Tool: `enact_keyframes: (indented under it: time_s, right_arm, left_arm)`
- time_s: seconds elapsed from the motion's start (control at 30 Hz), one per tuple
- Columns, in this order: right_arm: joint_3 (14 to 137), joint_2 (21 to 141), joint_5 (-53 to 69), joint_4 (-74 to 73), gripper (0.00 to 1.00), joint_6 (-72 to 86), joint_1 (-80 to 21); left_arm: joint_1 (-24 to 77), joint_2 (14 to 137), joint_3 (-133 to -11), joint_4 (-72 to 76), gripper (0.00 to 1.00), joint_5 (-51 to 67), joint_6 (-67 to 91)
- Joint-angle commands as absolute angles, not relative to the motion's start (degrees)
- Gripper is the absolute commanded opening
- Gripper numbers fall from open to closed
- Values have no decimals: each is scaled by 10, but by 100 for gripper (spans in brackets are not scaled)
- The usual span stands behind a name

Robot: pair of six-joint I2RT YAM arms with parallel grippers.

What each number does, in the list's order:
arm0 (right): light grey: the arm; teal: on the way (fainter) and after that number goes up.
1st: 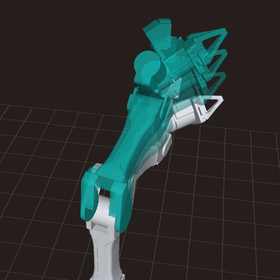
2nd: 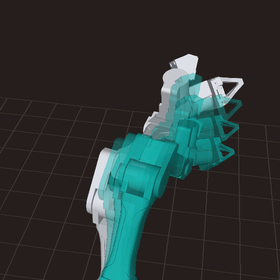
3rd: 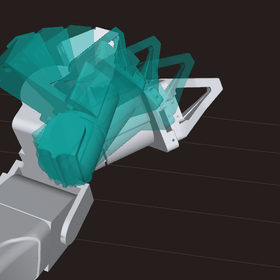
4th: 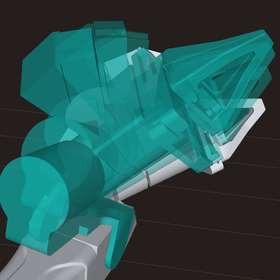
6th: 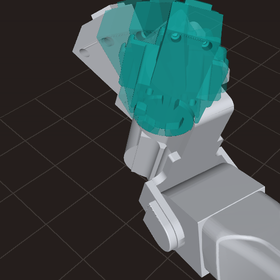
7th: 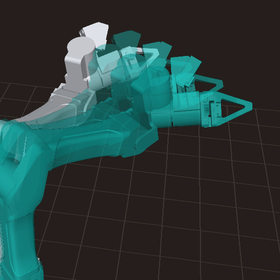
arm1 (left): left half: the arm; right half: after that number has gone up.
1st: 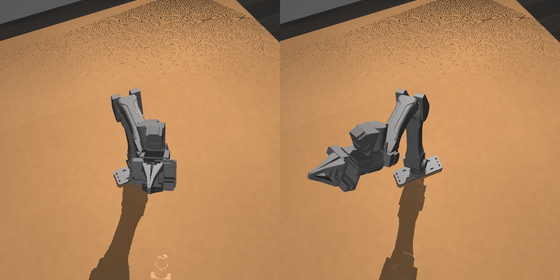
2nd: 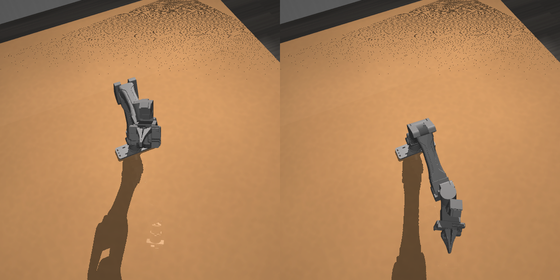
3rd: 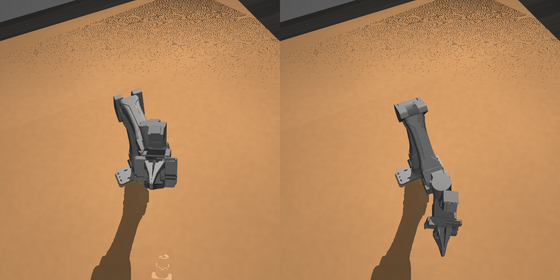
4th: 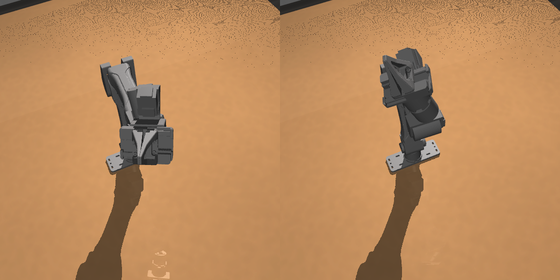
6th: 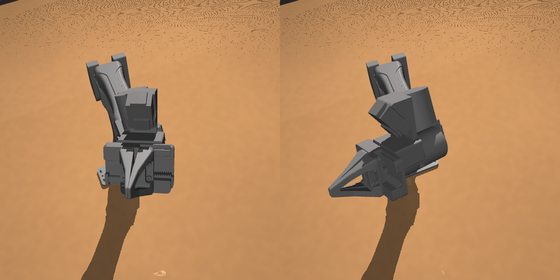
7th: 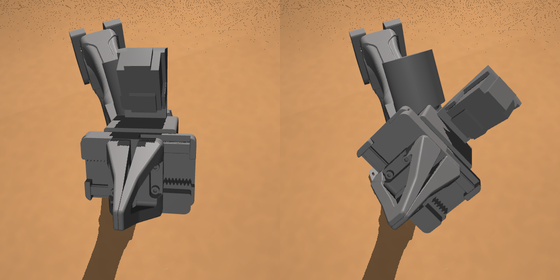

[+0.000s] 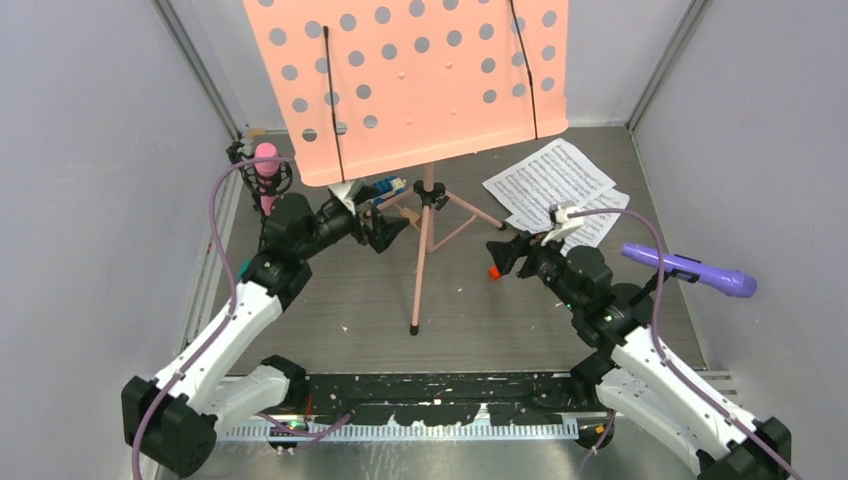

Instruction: Pack up the instrument practice props

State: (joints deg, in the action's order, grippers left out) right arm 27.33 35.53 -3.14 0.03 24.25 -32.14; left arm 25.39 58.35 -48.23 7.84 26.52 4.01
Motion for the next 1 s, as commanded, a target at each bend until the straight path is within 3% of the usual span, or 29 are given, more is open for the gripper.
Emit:
enact_keyframes:
  time_s: [0.0, 0.2, 0.67, 0.97]
  right_arm:
    - [288, 423, 2, 153, 75, 85, -323]
    - [322, 523, 60, 212, 76, -46, -323]
    - [398, 724, 109, 321, 64, -214, -314]
    - [424, 818, 135, 393, 55, -239, -297]
  left_arm:
    - [256, 531, -439, 80, 99, 234, 69]
    - [261, 530, -370, 146, 87, 269, 118]
    - [344, 597, -299, 277, 83, 206, 124]
    - [363, 639, -285, 321, 66, 210, 144]
